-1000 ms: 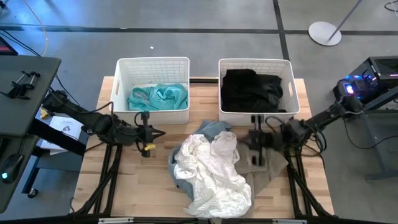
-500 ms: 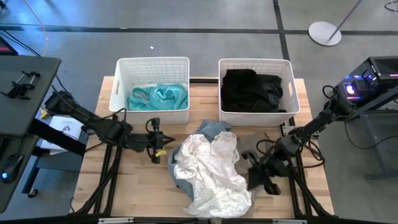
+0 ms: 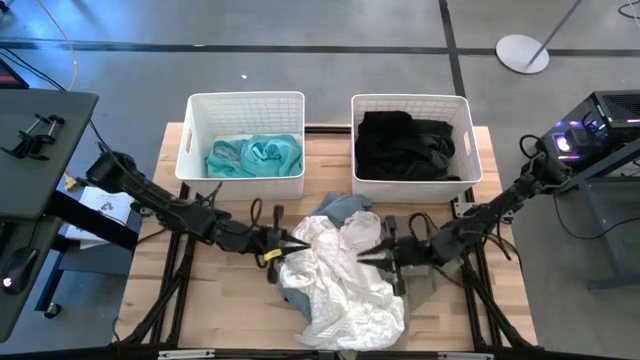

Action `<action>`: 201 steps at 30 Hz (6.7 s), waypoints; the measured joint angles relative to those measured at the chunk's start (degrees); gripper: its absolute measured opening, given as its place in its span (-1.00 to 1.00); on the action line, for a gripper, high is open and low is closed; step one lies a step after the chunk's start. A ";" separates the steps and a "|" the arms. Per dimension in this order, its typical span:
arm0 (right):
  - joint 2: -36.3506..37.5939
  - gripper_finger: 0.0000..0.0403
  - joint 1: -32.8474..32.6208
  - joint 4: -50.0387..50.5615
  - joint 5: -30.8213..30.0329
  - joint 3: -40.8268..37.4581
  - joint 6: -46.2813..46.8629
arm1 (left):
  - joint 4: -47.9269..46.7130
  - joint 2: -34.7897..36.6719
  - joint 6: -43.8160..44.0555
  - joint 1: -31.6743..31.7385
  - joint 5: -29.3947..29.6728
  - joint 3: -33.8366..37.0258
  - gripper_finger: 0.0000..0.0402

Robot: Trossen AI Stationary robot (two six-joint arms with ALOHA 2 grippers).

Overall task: Sort clothes
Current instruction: Put the white shirt into the left white laundry bin, then put the white underwear into the left white laundry bin

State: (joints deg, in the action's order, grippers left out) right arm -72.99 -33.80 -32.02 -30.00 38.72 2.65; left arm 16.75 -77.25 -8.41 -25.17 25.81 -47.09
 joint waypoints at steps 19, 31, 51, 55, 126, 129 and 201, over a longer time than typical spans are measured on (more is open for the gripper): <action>-0.22 -0.14 0.02 21.91 -6.23 0.00 18.32 | -3.91 -22.77 8.06 4.20 -6.49 -15.39 0.32; -0.24 -0.14 0.04 22.14 -6.10 0.00 17.97 | -6.37 -34.79 5.38 7.16 -14.86 -15.65 0.36; -0.24 -0.14 0.07 22.35 -7.32 0.00 18.34 | -17.02 -30.74 -4.56 8.32 -0.92 -15.10 -0.92; -0.26 -0.14 0.07 22.39 -7.32 0.02 18.34 | -18.67 -22.57 -9.90 6.92 12.05 -14.93 -0.97; -0.26 -0.14 5.37 24.45 -6.38 0.00 15.05 | -26.52 30.15 -15.78 38.01 23.52 -13.25 -0.99; -0.26 -0.14 7.43 24.49 -2.56 0.00 14.85 | -38.74 26.39 -4.57 47.36 15.29 -13.23 -0.99; -14.61 0.27 13.78 33.91 -2.95 0.00 25.22 | -27.68 17.72 19.02 9.75 6.60 2.58 -0.28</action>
State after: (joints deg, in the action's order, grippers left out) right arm -87.61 -20.02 1.89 -32.95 38.72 27.87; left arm -10.93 -59.53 10.61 -15.42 32.41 -44.51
